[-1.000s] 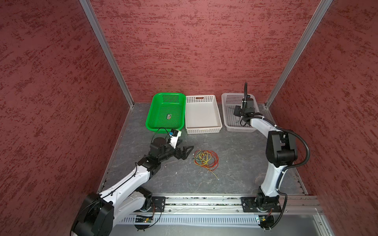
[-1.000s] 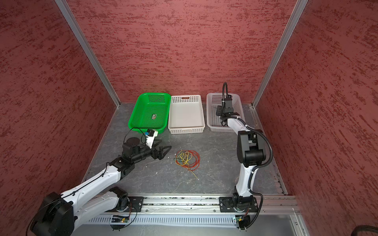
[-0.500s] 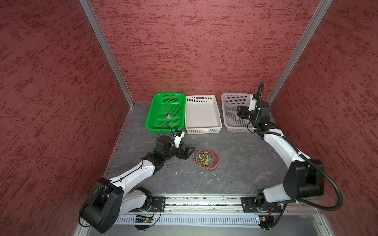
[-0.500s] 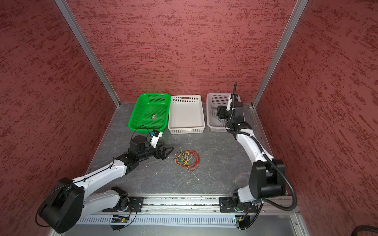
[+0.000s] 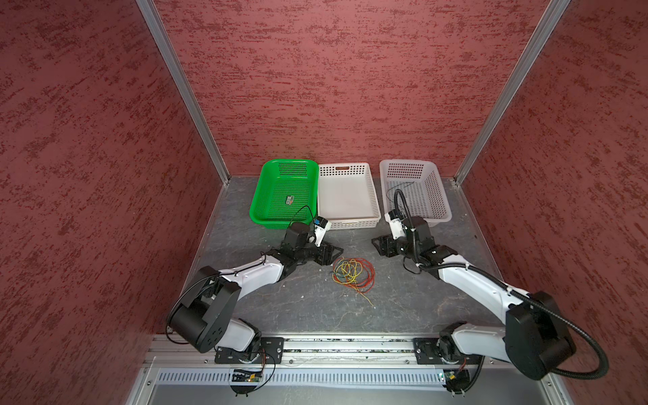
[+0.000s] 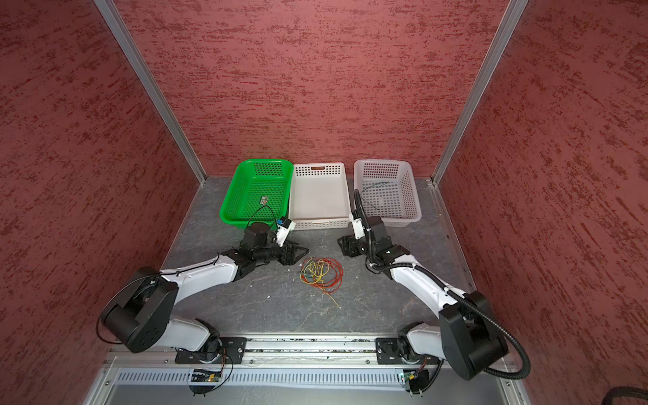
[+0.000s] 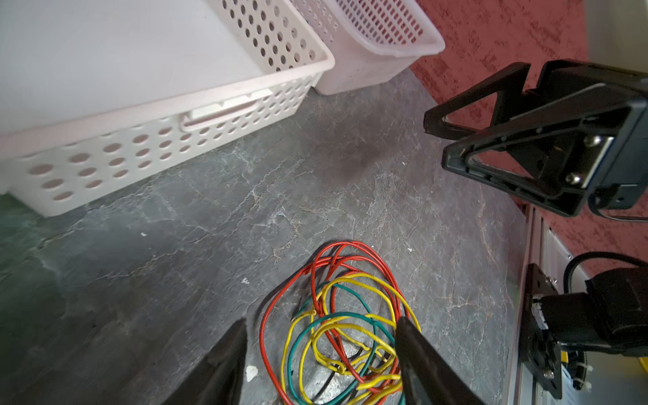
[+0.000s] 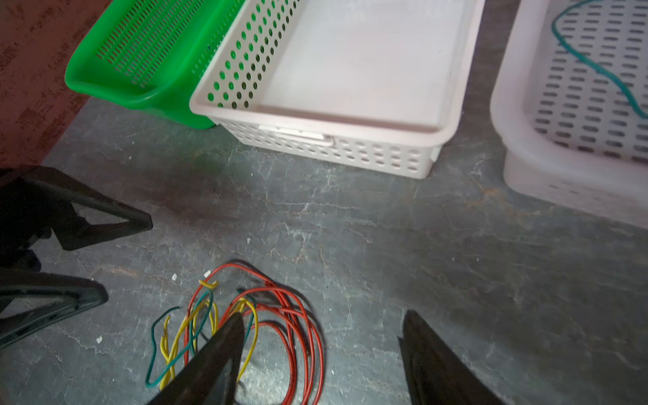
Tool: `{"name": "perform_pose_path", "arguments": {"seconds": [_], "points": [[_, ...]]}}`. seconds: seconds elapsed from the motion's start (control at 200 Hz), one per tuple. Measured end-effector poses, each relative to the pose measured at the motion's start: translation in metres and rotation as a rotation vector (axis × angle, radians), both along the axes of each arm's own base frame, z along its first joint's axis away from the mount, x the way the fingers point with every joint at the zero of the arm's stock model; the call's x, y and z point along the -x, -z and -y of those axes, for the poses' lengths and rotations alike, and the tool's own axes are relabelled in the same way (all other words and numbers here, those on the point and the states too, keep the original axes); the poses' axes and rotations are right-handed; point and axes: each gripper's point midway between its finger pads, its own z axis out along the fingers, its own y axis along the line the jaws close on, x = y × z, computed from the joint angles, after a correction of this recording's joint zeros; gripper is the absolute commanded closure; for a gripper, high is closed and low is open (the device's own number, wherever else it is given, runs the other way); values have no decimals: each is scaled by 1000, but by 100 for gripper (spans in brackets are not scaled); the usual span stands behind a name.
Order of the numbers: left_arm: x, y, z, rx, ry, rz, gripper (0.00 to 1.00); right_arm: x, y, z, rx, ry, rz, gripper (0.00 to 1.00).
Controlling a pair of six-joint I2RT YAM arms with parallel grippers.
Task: Untangle and sort cables by color
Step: Untie the cable.
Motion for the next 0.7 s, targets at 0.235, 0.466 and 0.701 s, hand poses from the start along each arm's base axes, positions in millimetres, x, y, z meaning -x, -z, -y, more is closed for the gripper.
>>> {"name": "perform_pose_path", "arguments": {"seconds": [0.235, 0.466, 0.701], "points": [[1, 29, 18, -52, 49, -76, 58, 7, 7, -2, -25, -1, 4, 29], [4, 48, 21, -100, 55, -126, 60, 5, 6, -7, -37, -9, 20, 29], [6, 59, 26, -148, 56, -123, 63, 2, 7, -9, -44, -7, 26, 29]]}}
